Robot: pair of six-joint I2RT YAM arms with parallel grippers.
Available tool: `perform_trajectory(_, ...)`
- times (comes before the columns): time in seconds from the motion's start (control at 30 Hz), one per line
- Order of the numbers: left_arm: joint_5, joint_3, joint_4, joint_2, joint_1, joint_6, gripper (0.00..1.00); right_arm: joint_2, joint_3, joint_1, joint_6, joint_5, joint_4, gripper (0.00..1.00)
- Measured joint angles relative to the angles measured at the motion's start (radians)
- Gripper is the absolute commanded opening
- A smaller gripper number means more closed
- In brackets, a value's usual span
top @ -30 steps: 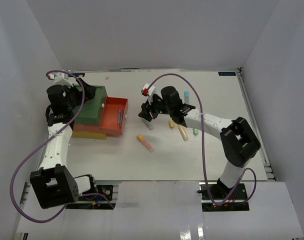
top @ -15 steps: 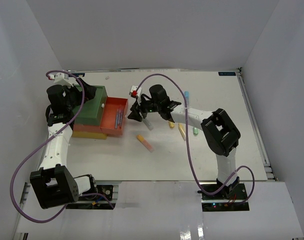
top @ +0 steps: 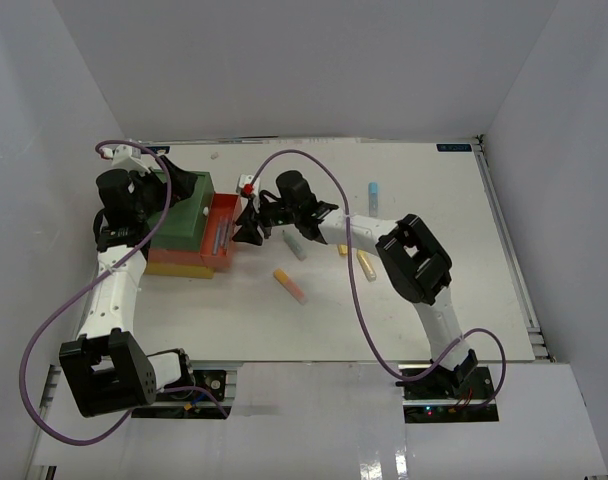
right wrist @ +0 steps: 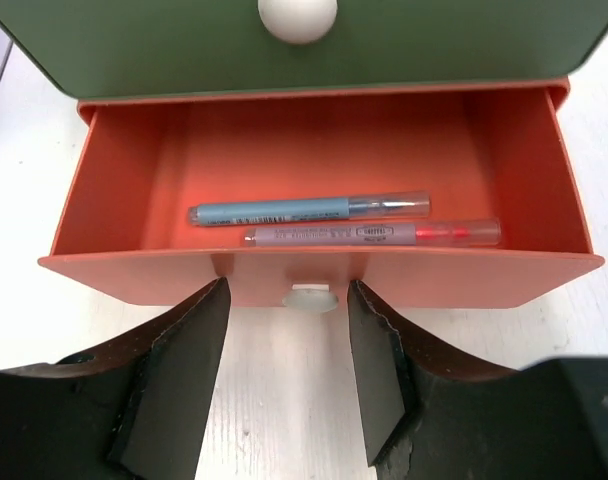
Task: Sort the stationery into containers
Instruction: Close the drawer in the storage box.
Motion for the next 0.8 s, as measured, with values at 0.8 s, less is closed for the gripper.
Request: perform_trajectory(0.8, 0.004, 0.000, 0.011, 0.008, -0.036, -0.005, 0.98, 0.258, 0.287, 0.046, 0.217, -0.084, 0.264, 0.61)
